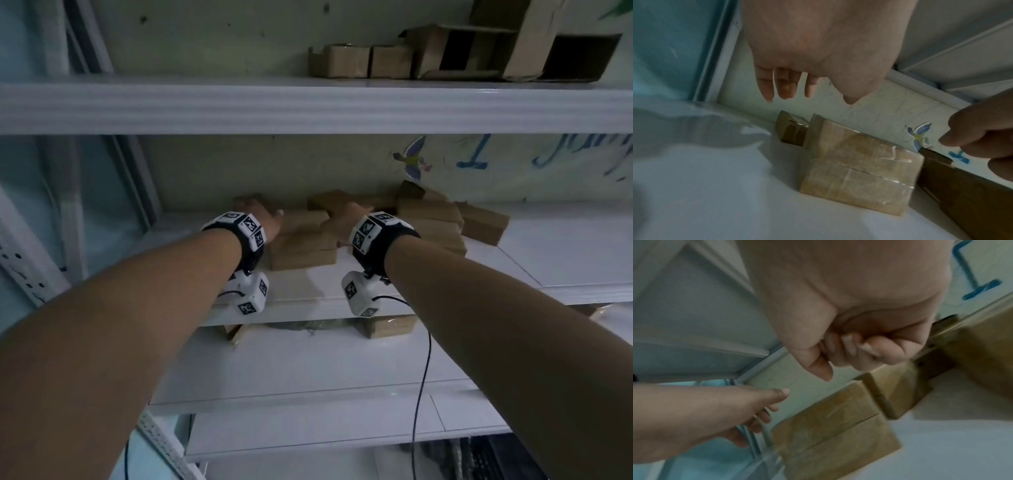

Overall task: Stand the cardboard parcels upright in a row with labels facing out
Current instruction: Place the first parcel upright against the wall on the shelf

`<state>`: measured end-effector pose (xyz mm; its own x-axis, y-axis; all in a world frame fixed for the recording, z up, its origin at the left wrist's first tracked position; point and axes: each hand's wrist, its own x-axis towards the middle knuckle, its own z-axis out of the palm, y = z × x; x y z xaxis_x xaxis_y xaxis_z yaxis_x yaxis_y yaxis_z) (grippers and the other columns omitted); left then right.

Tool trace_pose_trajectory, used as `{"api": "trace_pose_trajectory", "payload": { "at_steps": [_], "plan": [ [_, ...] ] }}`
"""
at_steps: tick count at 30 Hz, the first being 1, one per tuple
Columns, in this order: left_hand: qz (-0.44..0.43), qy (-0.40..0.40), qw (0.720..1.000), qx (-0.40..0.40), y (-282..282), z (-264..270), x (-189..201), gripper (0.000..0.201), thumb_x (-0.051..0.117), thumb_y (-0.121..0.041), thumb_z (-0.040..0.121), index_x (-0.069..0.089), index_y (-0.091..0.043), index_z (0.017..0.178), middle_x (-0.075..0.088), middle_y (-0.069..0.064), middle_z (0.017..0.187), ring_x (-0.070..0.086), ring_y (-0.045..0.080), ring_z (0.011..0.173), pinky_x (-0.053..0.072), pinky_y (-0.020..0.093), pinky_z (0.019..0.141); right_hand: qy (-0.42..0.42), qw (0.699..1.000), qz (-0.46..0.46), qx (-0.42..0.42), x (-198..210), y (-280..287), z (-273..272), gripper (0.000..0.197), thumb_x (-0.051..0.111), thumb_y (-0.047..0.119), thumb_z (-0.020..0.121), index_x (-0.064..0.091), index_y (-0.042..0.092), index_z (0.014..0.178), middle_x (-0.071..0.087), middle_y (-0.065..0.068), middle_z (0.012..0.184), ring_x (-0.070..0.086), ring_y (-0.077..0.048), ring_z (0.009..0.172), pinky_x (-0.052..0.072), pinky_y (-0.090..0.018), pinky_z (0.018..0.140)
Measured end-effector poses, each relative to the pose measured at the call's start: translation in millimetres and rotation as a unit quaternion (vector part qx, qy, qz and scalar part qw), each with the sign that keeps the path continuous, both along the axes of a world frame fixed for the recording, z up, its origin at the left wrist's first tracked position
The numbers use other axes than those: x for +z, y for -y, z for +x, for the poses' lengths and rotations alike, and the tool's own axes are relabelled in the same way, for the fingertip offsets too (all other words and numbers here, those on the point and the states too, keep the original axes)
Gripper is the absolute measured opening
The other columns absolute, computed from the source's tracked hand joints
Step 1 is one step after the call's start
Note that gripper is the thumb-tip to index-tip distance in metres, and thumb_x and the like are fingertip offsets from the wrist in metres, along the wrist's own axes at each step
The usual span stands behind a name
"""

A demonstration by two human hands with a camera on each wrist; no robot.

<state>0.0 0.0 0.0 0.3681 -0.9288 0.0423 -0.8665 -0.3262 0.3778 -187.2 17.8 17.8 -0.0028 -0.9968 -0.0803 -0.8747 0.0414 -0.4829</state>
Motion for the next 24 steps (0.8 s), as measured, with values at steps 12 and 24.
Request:
{"api": "trace_pose_trajectory", "payload": {
  "at_steps": [12, 24],
  "plan": [
    [0.050, -0.337, 0.919, -0.198, 16.6, -0.4, -15.2, 0.048, 0.037, -0.048, 0.115, 0.070, -0.012, 0.117, 0.069, 0.008, 0.113, 0.066, 0.023, 0.103, 0.052, 0.033, 0.087, 0.116, 0.975, 0.130, 0.137, -29.2, -6.9, 78.4, 0.016, 0.059, 0.020, 0.102, 0.063, 0.011, 0.090, 0.067, -0.009, 0.097, 0.064, -0.018, 0.079, 0.056, -0.025, 0.068],
    [-0.040, -0.035, 0.994, -0.091, 57.9, 32.3, -21.4, 0.021, 0.071, -0.034, 0.093, 0.069, -0.017, 0.104, 0.062, 0.005, 0.099, 0.062, 0.025, 0.096, 0.044, 0.029, 0.080, 0.148, 0.985, 0.048, 0.080, -55.2, 113.7, 30.2, 0.046, 0.064, 0.025, 0.102, 0.061, 0.006, 0.144, 0.060, -0.014, 0.150, 0.057, -0.031, 0.138, 0.040, -0.013, 0.065]
  ]
}}
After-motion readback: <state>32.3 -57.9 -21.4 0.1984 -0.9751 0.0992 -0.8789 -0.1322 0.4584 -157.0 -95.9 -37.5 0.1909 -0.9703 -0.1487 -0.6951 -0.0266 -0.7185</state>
